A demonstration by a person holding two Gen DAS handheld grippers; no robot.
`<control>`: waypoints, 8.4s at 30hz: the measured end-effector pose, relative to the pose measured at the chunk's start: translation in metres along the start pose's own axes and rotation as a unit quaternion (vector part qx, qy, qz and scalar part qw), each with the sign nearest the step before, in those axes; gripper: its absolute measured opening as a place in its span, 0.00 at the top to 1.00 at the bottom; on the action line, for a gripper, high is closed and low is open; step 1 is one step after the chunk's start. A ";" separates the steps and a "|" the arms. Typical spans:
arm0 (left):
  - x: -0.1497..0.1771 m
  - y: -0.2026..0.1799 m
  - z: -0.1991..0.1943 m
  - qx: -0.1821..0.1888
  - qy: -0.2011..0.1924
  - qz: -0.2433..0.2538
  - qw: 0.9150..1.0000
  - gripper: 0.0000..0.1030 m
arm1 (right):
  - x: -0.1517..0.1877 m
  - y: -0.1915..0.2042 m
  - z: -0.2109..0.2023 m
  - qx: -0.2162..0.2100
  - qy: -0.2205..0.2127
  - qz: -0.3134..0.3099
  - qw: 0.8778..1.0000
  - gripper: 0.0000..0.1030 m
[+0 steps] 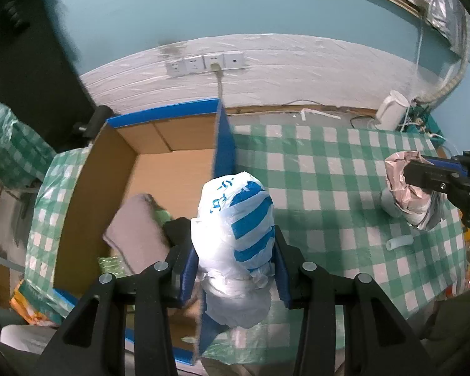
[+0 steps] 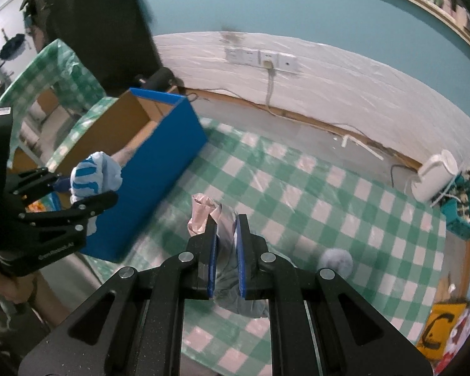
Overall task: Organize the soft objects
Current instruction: 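Lift the striped sock and pink cloth bundle and carry both toward the box, then drop the striped sock and cloth bundle into the box, opening both grippers, then move both tools back to the table and lower the right tool onto the grey sock, then grip the grey rolled sock with the right gripper while the left gripper grasps the white foam tube, then lift the foam tube and grey sock and carry both toward the box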
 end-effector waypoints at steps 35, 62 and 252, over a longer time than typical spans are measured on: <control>0.025 0.161 0.015 -0.017 0.007 -0.137 0.990 0.59 | -0.099 0.173 0.054 -0.054 0.009 -0.114 0.992 0.92; 0.032 0.184 0.030 -0.024 0.018 -0.176 0.984 0.30 | -0.119 0.214 0.083 -0.049 0.007 -0.128 0.991 0.54; -0.003 -0.209 0.050 0.089 0.022 0.193 0.977 0.88 | 0.126 -0.131 0.023 0.033 0.052 0.200 0.978 0.77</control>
Point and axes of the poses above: each gripper's, at about its wrist camera, not at the fingertips, and z roughly the way its jaws point, y to its left, x to its underside, the point moved 8 cm from there along z, roughly the way its jaws point, and after that the axes turned 11 degrees about y, right-handed, at the moved point
